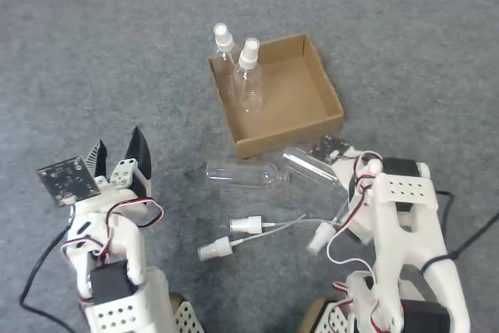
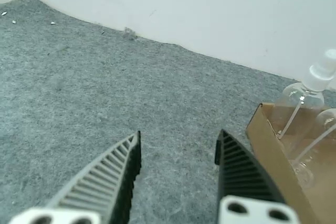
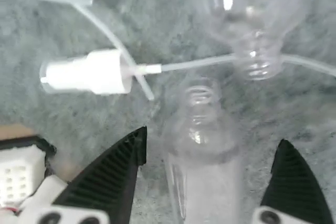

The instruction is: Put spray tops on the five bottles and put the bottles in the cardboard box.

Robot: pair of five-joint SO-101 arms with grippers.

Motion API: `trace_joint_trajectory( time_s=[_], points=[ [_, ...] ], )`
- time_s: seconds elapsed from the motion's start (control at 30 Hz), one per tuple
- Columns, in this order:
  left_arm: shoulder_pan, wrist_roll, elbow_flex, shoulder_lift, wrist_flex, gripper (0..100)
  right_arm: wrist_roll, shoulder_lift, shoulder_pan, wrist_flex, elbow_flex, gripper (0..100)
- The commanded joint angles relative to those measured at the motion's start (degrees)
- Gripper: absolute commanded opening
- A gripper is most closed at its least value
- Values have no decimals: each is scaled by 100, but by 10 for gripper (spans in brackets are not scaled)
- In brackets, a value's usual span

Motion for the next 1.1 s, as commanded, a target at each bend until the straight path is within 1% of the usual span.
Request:
trace_joint_trajectory(
  time_s=[0.0,0.13,0.4,0.6,0.87,0.97,1.07],
  points=[
    [-9,-44,-48,-97,-176,216,519,-215,356,66,0,325],
    [-9,-44,-48,-97,-176,216,730,-215,602,66,9,325],
    [-9,-44,-48,-97,-176,216,756,-207,576,-101,44,322],
    [-9,-44,-48,-97,-176,216,756,-207,576,-681,448,232],
    [-9,-44,-48,-97,-176,216,756,-268,611,-655,396,108],
    [-9,-44,-48,-97,-176,216,738,-268,611,-444,220,75],
    [-9,-44,-48,-97,-167,216,730,-268,585,57,-132,65]
  ],
)
